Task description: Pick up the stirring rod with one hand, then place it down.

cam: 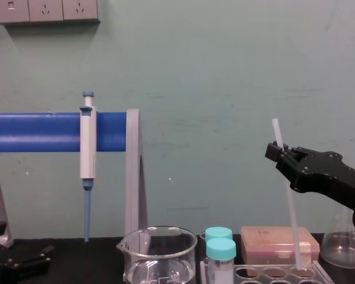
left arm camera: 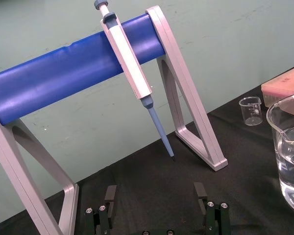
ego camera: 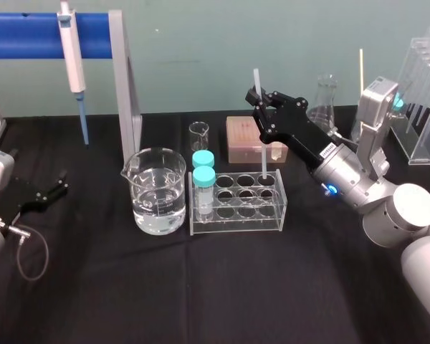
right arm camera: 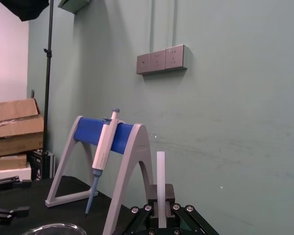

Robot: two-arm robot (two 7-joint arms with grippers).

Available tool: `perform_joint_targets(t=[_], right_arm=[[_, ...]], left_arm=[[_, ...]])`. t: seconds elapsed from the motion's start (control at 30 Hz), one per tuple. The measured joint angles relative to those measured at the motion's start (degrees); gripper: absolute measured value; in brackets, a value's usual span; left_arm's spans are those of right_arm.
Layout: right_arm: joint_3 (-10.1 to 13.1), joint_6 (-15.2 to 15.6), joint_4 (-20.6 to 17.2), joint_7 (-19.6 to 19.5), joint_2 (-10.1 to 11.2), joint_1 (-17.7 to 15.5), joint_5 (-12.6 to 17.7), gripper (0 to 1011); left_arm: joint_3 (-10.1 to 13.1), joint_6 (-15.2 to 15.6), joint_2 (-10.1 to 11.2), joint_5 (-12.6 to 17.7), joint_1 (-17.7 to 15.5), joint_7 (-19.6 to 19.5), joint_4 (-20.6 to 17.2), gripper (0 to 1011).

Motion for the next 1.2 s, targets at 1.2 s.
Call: perform_joint_targets(t=[1.2], right_arm=[[-1.46, 3.00, 9.19, 3.72, -0.76, 2.53, 2.13, 78]], left_arm=[[0.00, 0.00, 0.00, 0.00, 0.00, 0.00, 0.00, 1000]])
